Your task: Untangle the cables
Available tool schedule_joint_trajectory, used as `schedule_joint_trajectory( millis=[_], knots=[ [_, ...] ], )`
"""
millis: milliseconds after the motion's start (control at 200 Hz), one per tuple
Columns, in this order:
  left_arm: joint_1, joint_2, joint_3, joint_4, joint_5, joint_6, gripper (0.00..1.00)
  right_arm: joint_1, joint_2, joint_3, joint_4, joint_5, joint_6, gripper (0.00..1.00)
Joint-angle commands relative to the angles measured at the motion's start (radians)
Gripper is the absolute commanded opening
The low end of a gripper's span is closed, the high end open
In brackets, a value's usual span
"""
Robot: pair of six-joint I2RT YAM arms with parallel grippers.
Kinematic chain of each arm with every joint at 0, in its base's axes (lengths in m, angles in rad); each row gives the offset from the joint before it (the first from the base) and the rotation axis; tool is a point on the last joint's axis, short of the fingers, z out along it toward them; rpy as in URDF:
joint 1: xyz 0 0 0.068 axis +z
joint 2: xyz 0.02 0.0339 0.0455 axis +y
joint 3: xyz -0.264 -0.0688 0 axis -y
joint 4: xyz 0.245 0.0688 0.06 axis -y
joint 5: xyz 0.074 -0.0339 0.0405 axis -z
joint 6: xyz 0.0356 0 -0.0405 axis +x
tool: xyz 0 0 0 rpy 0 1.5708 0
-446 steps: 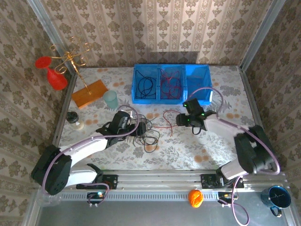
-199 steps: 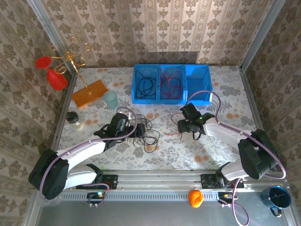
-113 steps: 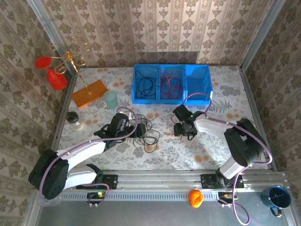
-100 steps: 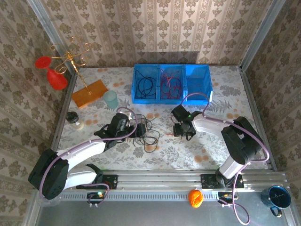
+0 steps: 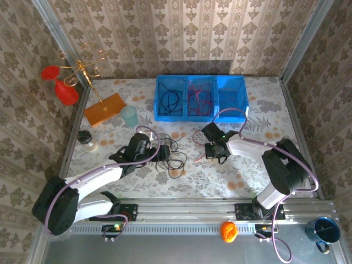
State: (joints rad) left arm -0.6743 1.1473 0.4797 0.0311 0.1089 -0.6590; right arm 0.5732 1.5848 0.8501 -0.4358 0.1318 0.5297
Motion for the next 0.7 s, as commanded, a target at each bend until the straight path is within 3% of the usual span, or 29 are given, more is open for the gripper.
schedule_joint_trajectory(
  millis=[0,175,240,415,695],
  knots=[
    [-0.003,-0.013,0.009,-0.006,-0.002,0.003,0.85,-0.006,-0.099,-0.016,-0.033,0.036,-0.011,0.0],
    [-0.003,-0.015,0.01,-0.005,-0.003,0.003,0.85,-0.005,-0.186,-0.017,-0.048,0.035,-0.026,0.0],
    [-0.004,-0.011,0.012,-0.003,-0.004,0.003,0.85,-0.007,-0.171,0.004,-0.062,0.03,-0.017,0.33],
    [-0.004,0.0,0.023,-0.003,0.004,0.002,0.85,-0.007,-0.019,0.062,-0.045,-0.002,0.012,0.5],
    [-0.005,-0.015,0.004,-0.008,0.003,-0.001,0.85,-0.014,0.162,0.159,-0.026,-0.007,-0.021,0.53]
  ],
)
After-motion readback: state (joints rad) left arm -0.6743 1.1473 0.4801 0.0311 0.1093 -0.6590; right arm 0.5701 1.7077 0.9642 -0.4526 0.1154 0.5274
